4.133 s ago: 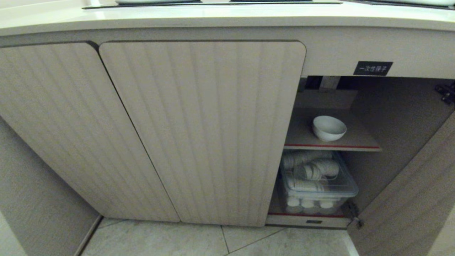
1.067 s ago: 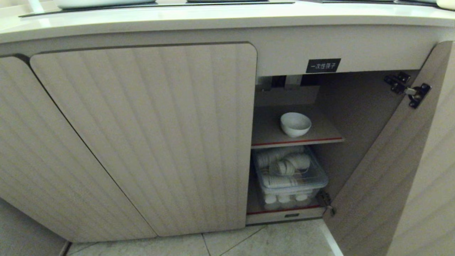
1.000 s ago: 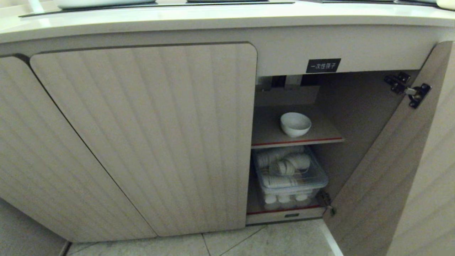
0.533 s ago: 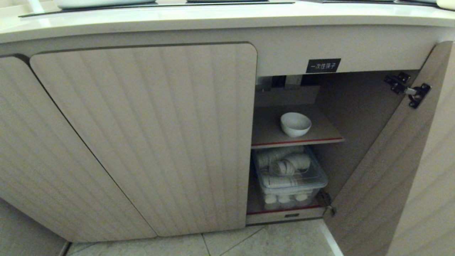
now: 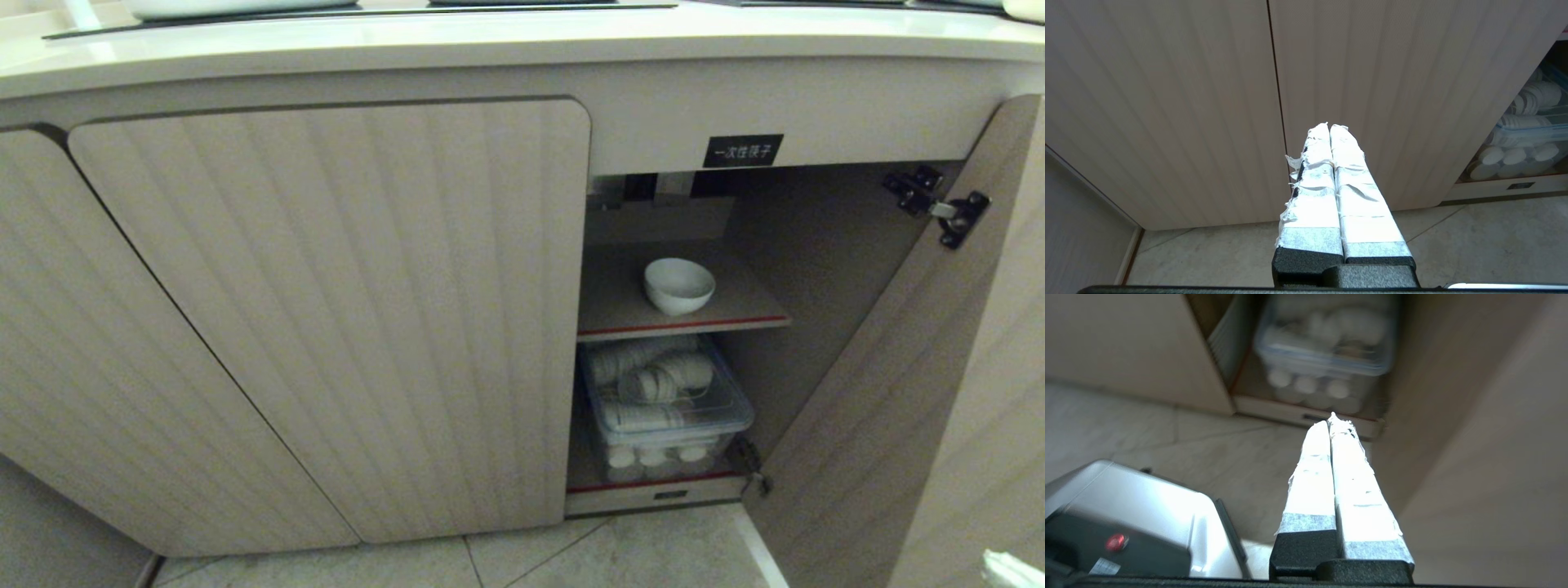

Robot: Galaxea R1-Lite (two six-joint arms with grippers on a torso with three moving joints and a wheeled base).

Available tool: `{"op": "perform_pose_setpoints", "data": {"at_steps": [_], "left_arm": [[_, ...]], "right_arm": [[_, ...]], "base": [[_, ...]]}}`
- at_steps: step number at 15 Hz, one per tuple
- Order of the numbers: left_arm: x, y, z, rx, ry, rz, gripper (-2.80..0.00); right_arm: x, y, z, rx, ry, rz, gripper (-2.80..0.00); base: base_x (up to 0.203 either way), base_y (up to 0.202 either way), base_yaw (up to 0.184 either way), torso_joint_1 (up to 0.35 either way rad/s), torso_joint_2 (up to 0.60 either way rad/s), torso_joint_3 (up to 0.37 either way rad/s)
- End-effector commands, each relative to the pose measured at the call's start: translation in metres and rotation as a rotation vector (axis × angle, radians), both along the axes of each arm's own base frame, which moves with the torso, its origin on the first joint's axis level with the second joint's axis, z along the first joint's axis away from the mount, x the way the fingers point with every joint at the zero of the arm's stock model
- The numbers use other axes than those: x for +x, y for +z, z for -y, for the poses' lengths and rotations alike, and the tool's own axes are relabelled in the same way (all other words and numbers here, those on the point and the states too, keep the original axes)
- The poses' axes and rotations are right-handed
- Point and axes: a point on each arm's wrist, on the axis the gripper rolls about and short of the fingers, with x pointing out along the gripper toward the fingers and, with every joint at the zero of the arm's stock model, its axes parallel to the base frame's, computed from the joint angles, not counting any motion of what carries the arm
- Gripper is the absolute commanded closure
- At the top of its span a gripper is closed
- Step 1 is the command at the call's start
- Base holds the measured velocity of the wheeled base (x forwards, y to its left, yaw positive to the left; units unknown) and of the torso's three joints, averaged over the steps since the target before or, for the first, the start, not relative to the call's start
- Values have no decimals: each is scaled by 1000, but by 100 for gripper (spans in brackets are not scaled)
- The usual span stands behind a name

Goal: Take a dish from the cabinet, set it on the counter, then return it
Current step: Take the bowl from the cabinet

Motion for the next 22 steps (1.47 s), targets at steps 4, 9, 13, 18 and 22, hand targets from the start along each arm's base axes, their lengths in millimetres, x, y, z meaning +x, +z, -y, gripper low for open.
{"op": "perform_pose_setpoints", "data": {"at_steps": [4, 9, 13, 18, 22], "left_arm": [[0, 0, 0, 0, 0, 0, 0], [0, 0, 0, 0, 0, 0, 0], [0, 0, 0, 0, 0, 0, 0], [0, 0, 0, 0, 0, 1, 0], [0, 0, 0, 0, 0, 1, 0]], "right_arm": [[51, 2, -14, -10, 140, -195, 0], [93, 6, -31, 26, 203, -176, 0], [118, 8, -36, 63, 189, -103, 0], [152, 8, -39, 79, 156, -101, 0], [175, 4, -28, 85, 84, -87, 0]], "base": [[0, 0, 0, 0, 0, 0], [0, 0, 0, 0, 0, 0], [0, 0, 0, 0, 0, 0], [0, 0, 0, 0, 0, 0], [0, 0, 0, 0, 0, 0]]}}
